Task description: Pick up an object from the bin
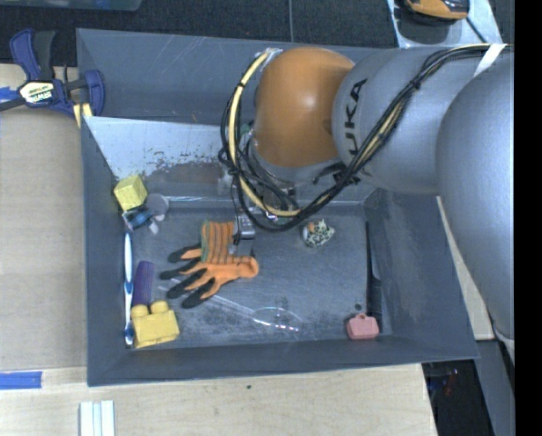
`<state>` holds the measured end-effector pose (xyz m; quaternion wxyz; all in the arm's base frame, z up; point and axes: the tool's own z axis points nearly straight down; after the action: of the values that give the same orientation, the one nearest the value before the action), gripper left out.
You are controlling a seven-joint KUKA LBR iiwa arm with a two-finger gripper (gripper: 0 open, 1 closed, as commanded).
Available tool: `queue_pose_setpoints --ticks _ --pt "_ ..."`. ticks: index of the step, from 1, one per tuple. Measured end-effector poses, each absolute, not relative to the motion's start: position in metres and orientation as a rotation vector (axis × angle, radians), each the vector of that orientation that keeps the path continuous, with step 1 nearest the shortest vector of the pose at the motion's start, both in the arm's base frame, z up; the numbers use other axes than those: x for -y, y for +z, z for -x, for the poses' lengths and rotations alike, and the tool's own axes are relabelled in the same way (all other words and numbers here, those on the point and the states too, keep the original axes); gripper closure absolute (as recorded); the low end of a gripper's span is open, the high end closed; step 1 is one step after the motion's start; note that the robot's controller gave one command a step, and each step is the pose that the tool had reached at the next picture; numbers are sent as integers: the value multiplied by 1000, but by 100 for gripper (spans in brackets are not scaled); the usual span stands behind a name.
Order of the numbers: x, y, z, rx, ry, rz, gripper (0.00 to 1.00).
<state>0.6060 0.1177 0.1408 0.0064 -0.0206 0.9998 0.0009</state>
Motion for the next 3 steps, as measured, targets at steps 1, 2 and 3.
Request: queue_pose_setpoints --ticks 1,2,3 --pt "-116 140 -602 -3124 3 186 0" --pt "-123 89 -588 -3111 3 270 0" --pt "-119 115 -587 -3101 3 274 100"
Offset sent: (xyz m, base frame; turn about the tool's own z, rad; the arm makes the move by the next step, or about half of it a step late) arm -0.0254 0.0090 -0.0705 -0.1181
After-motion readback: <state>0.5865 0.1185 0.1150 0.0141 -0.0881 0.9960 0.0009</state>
